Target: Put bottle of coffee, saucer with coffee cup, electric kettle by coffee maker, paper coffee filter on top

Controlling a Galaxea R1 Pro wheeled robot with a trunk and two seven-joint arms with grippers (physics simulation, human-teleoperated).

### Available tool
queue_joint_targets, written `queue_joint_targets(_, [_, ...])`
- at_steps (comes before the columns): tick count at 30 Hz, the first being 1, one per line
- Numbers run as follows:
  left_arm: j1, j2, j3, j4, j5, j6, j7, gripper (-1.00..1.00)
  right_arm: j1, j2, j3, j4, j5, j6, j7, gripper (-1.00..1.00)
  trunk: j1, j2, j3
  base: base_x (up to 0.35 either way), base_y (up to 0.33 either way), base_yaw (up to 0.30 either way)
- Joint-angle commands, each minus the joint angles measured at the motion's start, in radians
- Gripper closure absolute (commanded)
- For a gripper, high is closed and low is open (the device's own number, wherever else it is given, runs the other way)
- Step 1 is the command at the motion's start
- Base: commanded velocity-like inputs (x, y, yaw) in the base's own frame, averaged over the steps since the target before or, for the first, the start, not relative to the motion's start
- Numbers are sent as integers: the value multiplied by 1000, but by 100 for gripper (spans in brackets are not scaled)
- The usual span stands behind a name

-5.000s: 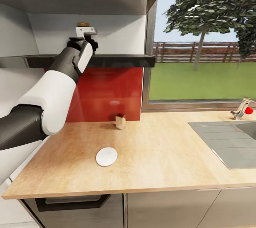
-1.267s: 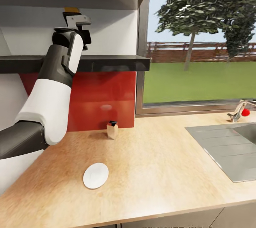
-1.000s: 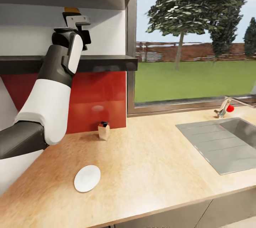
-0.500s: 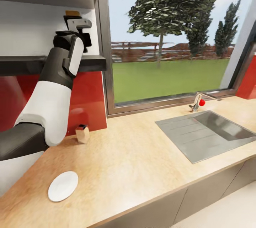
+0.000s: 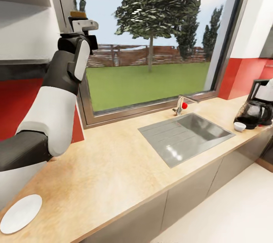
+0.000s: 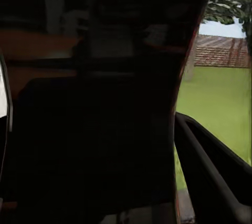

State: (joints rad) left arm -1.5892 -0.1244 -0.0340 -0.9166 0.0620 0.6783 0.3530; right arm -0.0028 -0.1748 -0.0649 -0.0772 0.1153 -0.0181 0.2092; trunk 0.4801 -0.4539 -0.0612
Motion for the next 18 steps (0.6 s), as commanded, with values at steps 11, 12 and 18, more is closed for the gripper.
queue_joint_targets(11, [79, -4, -42, -2, 5, -6, 6, 100, 0, 1, -7, -1, 9, -3, 4, -100, 1, -2, -2, 0, -274, -243])
queue_joint_targets(12, [101, -11, -56, -2, 5, -11, 5, 100, 0, 1, -7, -1, 9, -3, 4, -100, 1, -2, -2, 0, -274, -189])
queue_joint_targets(18, [218, -40, -93, -5, 7, -83, 3, 100, 0, 2, -7, 0, 9, -3, 4, -100, 1, -2, -2, -50, -203, -41])
